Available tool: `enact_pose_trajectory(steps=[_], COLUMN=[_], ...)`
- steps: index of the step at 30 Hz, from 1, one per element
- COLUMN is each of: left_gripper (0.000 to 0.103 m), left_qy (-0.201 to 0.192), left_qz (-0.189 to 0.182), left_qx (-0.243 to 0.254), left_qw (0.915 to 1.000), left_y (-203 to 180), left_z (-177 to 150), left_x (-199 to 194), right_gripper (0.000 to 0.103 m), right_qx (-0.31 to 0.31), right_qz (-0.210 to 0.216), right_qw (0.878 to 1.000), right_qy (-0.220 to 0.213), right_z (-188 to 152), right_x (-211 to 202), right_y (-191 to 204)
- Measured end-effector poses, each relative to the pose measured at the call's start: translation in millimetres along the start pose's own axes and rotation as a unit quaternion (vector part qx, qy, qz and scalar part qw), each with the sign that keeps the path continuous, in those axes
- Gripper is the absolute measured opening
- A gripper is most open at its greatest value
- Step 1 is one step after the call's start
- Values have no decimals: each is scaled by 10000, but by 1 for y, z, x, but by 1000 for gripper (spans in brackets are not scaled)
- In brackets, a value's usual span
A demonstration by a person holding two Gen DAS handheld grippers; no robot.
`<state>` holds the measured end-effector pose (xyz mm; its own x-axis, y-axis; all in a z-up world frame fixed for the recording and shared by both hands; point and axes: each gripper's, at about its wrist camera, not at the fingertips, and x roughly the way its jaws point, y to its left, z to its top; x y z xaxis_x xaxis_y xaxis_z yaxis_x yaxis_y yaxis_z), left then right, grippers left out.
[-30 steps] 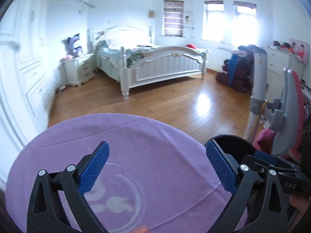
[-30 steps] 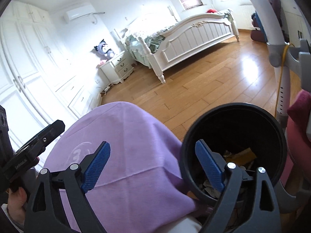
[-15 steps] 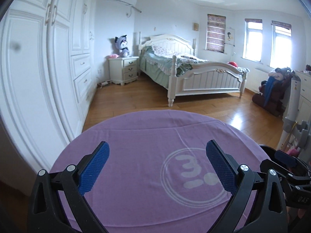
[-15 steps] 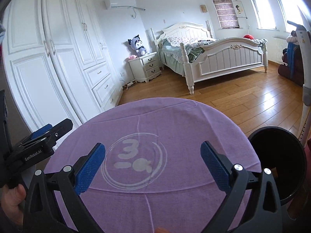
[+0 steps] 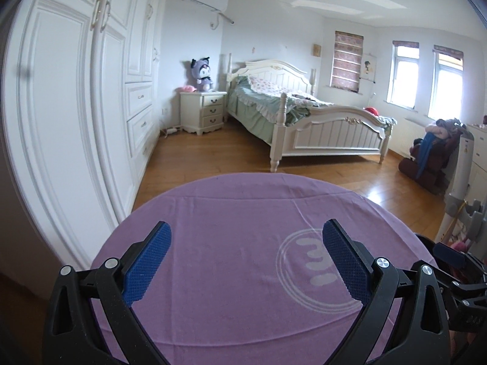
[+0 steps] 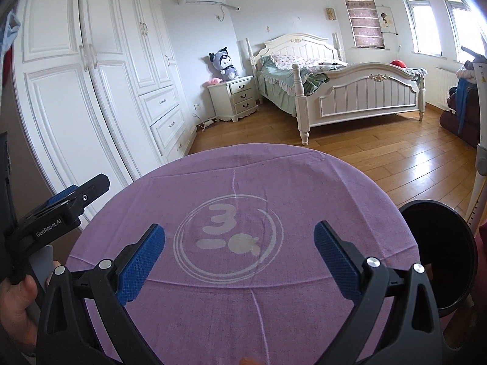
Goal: Collect trash
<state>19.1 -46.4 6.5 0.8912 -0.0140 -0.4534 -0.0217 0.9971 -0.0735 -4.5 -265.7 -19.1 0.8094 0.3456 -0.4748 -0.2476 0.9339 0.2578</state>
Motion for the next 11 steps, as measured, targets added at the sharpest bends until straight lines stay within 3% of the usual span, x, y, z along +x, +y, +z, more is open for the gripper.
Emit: enact_pose_trajectory(steps=[11], left_gripper=[98], left_qy=[58], left_qz=[-16], left_qx=[-1], left_qw=[10000], left_y=[-4], left_z=[2], left_x=[-2], right_gripper=[97], right_qx=[66], right_qz=[14], right_qw=[10000], right_qy=[-8], right_z=[0], right_x=[0], right_y=[0])
